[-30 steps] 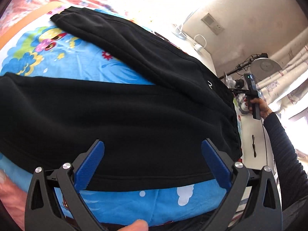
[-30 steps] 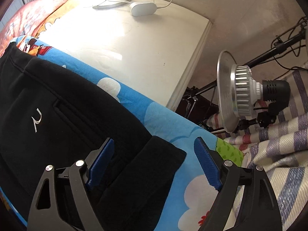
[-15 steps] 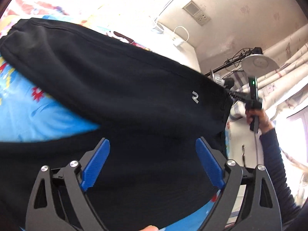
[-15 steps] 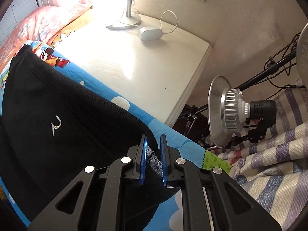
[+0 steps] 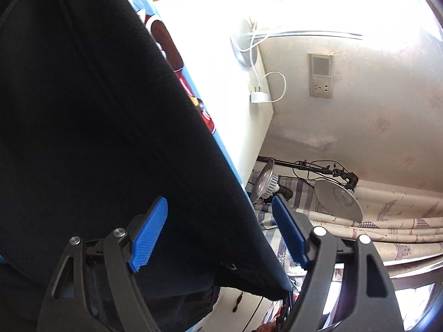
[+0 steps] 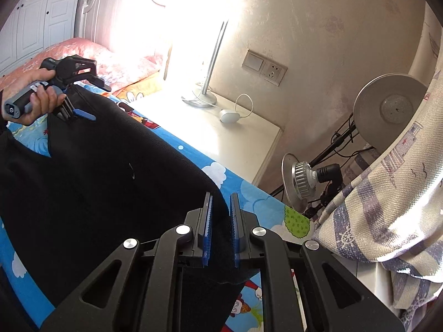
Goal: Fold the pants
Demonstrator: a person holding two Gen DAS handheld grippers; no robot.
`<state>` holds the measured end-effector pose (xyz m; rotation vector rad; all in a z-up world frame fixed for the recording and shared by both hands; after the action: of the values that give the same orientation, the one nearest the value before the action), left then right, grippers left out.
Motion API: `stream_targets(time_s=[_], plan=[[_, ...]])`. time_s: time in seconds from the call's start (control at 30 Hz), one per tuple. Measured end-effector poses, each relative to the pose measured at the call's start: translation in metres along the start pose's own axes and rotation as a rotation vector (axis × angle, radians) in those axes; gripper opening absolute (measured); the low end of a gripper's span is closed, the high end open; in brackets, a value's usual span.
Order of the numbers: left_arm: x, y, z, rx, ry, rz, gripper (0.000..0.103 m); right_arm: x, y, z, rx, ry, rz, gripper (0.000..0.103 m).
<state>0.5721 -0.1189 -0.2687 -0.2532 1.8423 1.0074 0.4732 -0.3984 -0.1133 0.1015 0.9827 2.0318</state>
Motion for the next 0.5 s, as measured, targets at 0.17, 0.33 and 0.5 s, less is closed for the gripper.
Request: stream_targets(time_s=[0.17,0.33,0.5], plan=[[0.013,-0.001,-0.012,0.053,0.044,0.018,0.063,0.034,0.034,-0.03,-0.043,0.068,0.034,0.009],[0.021,0.017,-0.031,0.057,-0.027,0.04,0.042,0.058,0.054,-0.068,-0.043,0.101,0.087,0.005],[0.039,0.051,-0.064,-0.008,-0.124,0.11,0.006,0.033,0.062,-0.103,-0.018,-0.067,0.097,0.0]])
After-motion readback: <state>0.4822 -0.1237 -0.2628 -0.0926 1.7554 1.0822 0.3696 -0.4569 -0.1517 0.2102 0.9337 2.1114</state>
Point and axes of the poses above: each gripper's, at about its wrist camera, not at the fingertips, and y roughly against the way its jaws point, x to its left, z to its top, the point moved 8 cm from there along -y, roughly the way its jaws point, and after that the axes turned 1 degree about x, right-handed, at the moved point
